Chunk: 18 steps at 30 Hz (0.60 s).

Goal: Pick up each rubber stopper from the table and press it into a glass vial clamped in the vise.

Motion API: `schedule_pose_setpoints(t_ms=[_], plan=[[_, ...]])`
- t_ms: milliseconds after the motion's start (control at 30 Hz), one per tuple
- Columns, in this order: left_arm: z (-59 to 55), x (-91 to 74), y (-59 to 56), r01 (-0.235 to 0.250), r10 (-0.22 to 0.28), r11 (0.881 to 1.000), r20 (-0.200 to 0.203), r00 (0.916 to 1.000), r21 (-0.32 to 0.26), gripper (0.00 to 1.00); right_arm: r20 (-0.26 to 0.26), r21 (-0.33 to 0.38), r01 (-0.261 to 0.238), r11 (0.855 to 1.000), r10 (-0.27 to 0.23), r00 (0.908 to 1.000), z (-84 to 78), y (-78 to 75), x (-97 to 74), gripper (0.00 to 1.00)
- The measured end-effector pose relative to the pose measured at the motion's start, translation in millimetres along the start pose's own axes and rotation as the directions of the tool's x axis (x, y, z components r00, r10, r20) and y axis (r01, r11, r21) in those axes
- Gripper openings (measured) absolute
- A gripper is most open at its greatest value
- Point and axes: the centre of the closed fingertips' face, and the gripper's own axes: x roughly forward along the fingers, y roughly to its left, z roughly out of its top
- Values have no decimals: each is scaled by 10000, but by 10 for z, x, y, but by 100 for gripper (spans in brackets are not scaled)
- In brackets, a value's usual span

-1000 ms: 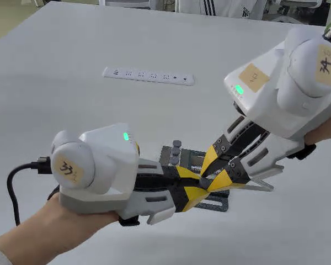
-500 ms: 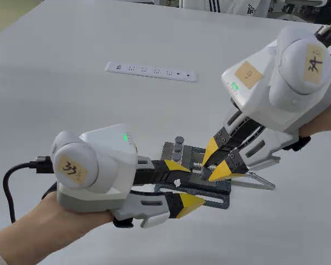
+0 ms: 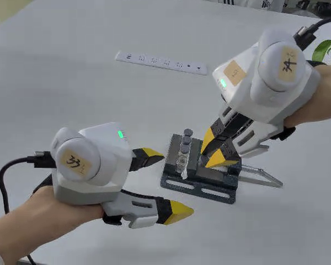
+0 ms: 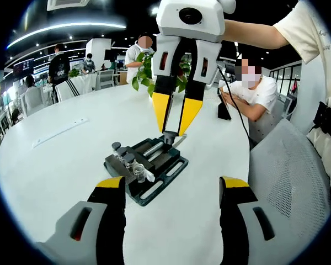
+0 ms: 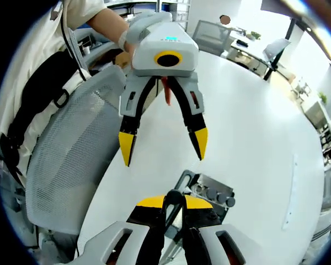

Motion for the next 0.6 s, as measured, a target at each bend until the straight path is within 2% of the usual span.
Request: schedule_pose_setpoints(t_ms=[67,300,400,600], plan=[[-50,-10,40,-199,197,9997,-177,9996,-117,75,-56,-60,-27,10000,27,10000,-4,-46,41,5],[-139,-44,164,-821,811,9963,-335,9961,-271,98,-268,-108,-93,9999,90,9996,-24,-172,176,5],[-165,-70,194,-961,953,9952,-422,9946,-176,99,-572,-306,-97,9995,79,9983,-61,-230,235,5],[-221,-102,231,-1058,1045,9939,-398,9937,-317,99,-815,-719,48,9974,-106,9966,-52,-328,296,5]])
